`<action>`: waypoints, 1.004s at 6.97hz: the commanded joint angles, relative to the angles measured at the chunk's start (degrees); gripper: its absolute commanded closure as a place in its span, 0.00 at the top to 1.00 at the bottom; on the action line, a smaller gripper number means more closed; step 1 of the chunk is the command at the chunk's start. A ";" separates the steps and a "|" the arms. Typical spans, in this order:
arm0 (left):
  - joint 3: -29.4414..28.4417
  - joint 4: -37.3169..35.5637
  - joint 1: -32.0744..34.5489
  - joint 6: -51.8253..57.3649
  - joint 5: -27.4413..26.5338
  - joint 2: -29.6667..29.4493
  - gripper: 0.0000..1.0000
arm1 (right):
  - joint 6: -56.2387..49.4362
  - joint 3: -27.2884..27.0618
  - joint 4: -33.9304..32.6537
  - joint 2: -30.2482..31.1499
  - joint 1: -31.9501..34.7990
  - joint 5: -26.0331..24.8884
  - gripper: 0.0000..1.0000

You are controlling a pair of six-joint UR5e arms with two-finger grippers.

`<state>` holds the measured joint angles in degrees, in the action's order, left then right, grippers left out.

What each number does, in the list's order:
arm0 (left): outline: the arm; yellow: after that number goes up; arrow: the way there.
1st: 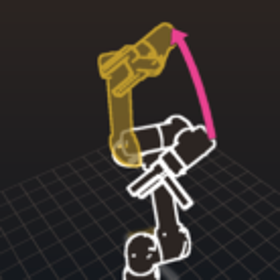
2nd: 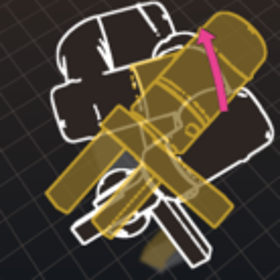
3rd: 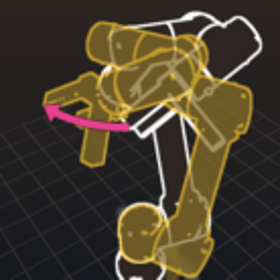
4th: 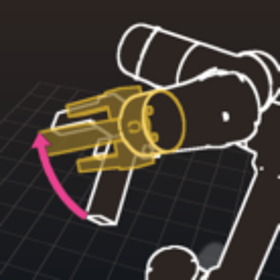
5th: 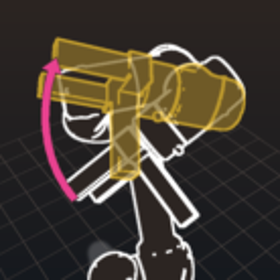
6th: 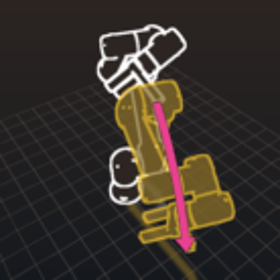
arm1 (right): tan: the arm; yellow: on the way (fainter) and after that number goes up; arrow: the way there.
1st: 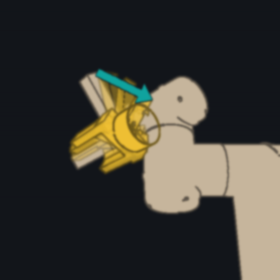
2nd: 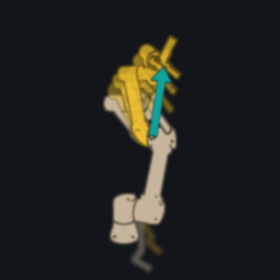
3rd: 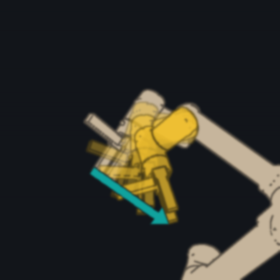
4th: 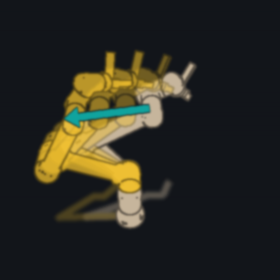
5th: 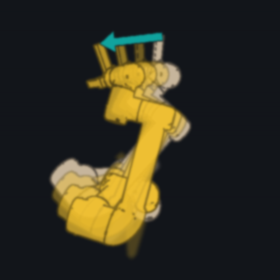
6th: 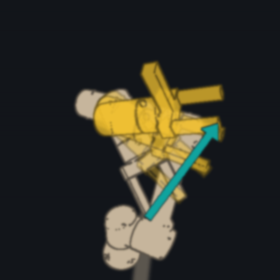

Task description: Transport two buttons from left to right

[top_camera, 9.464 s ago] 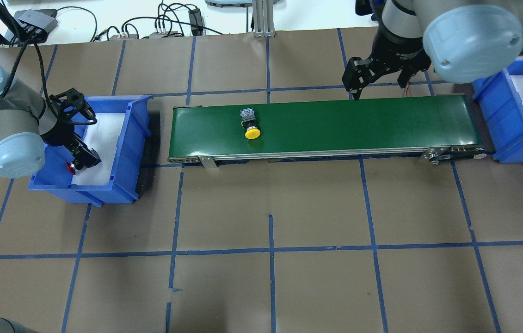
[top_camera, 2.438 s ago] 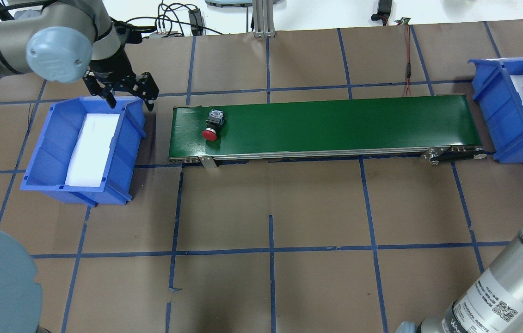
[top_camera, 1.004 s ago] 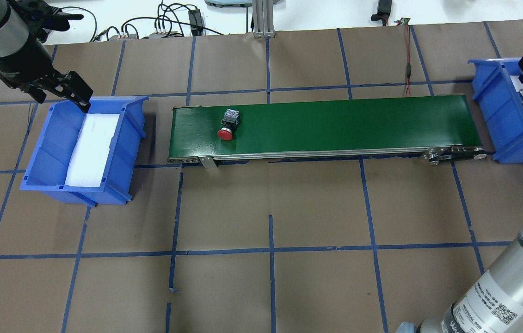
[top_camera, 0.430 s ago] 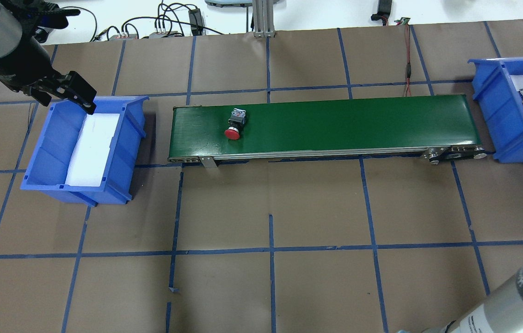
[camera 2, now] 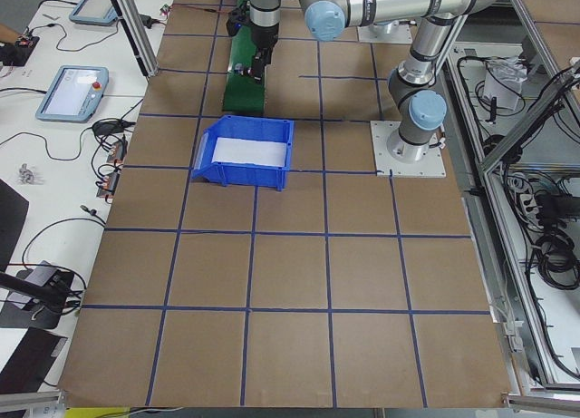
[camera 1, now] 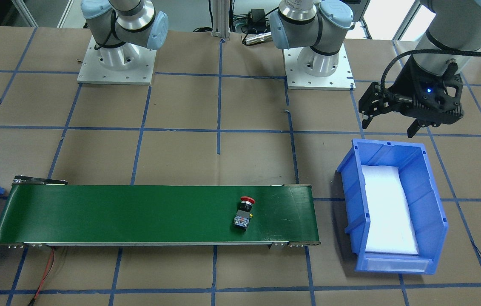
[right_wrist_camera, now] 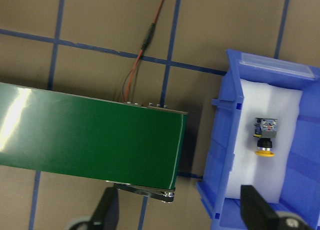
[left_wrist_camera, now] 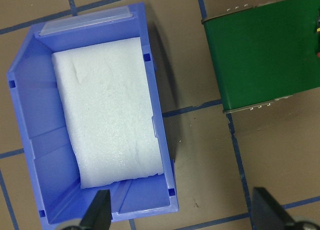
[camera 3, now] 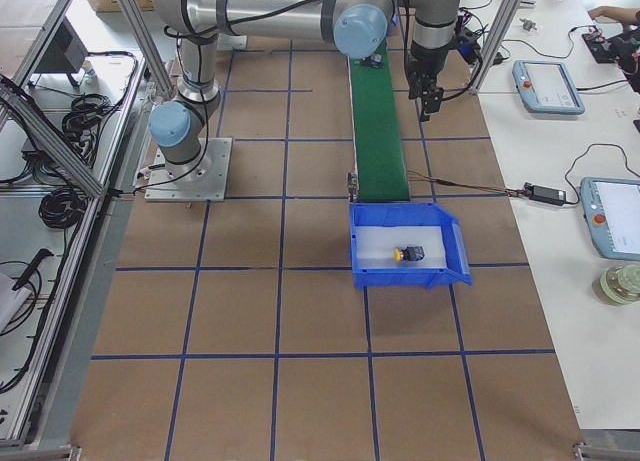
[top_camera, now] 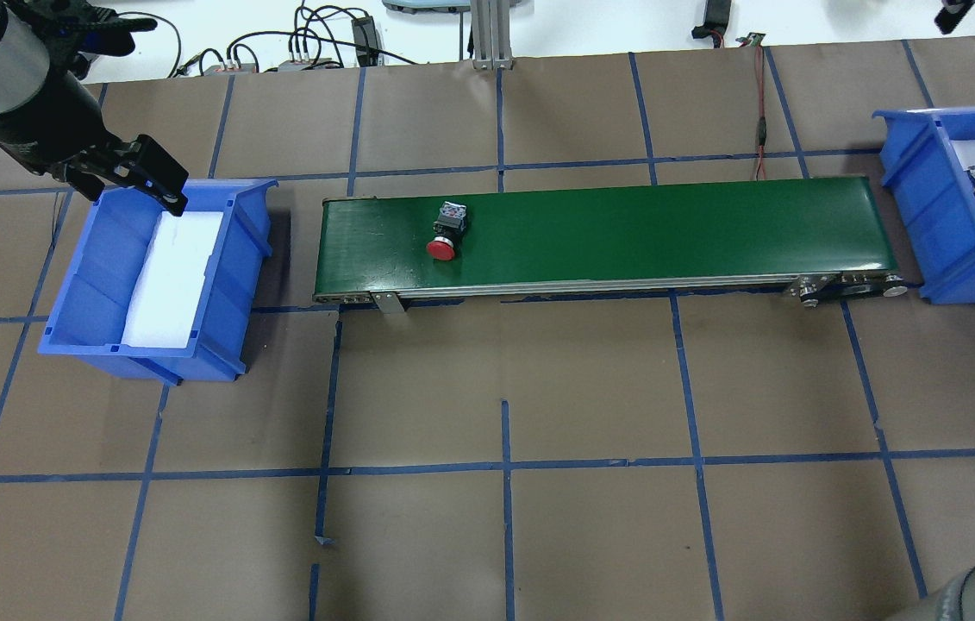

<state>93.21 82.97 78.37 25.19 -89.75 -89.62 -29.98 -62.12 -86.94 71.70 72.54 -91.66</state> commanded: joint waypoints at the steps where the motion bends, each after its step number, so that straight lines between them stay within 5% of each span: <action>1: 0.04 0.00 1.42 -4.24 0.10 0.41 1.00 | 0.89 0.07 -0.33 0.20 5.04 0.43 1.00; 3: -0.83 -1.05 8.96 -11.28 -0.33 -0.98 1.00 | 14.51 -0.46 -0.77 -0.07 11.80 0.87 0.99; 7: 0.03 -1.58 9.25 -10.70 -0.07 -1.26 1.00 | 16.97 -3.27 -1.47 -0.42 15.96 0.96 1.00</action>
<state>92.68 81.51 87.64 14.11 -89.81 -91.01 -13.26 -64.54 -87.87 71.51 87.86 -90.88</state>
